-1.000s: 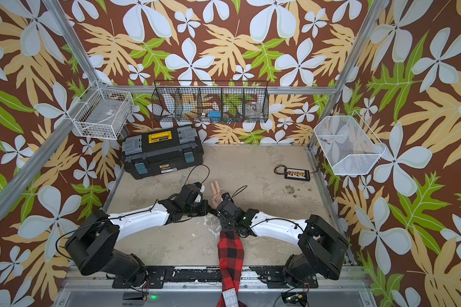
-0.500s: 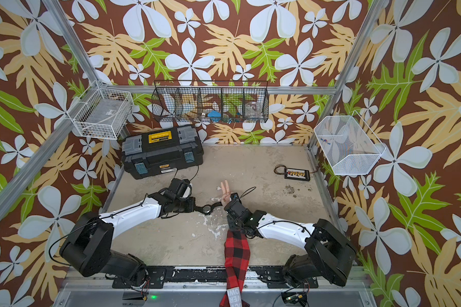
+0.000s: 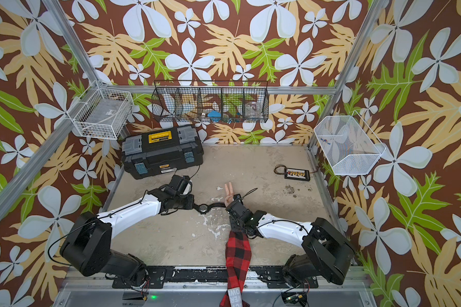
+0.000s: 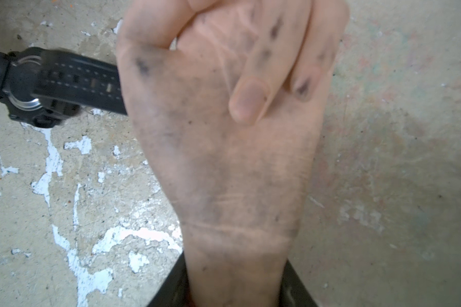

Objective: Take off the watch
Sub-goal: Place the watch at the center of the board.

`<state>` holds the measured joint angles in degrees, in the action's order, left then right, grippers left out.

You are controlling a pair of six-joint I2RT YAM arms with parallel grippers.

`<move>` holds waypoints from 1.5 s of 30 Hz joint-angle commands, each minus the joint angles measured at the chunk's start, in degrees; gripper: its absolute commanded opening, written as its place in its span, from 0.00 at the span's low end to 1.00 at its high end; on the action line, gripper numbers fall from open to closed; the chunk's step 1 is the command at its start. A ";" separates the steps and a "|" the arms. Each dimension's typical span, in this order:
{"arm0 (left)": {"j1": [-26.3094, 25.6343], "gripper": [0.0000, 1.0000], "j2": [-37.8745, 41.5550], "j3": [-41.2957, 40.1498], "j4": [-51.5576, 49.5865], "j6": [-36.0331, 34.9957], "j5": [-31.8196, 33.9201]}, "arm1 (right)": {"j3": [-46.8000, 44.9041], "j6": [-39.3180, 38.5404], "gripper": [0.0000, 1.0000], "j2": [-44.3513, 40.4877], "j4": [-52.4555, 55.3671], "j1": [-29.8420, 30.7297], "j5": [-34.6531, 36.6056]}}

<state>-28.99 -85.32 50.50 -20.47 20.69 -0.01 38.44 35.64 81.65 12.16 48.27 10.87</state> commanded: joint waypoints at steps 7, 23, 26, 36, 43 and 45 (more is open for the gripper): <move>1.33 0.12 0.26 1.42 -4.29 -2.02 5.90 | 0.32 0.39 0.37 1.88 -0.09 -0.45 2.09; 3.77 0.33 -0.32 3.85 -6.38 -5.32 4.83 | 2.86 0.03 0.67 0.92 1.35 -0.38 1.87; 3.77 0.42 1.04 4.05 -6.34 -4.96 4.86 | 3.47 -0.28 0.70 -0.20 2.08 -0.49 2.10; 3.77 0.77 9.57 2.06 -1.77 -4.74 11.85 | 5.81 -8.37 0.84 -6.56 4.10 -6.69 3.00; 4.77 0.99 20.49 -5.36 9.63 -1.95 20.94 | 7.77 -17.07 0.97 -7.71 1.60 -17.98 2.64; 5.05 1.00 22.35 -7.69 12.97 -0.76 23.95 | 7.53 -19.40 0.98 -7.54 -0.60 -20.70 2.60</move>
<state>-24.29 -64.49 44.66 -14.57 18.02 18.17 45.78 21.39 74.00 13.89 29.67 12.62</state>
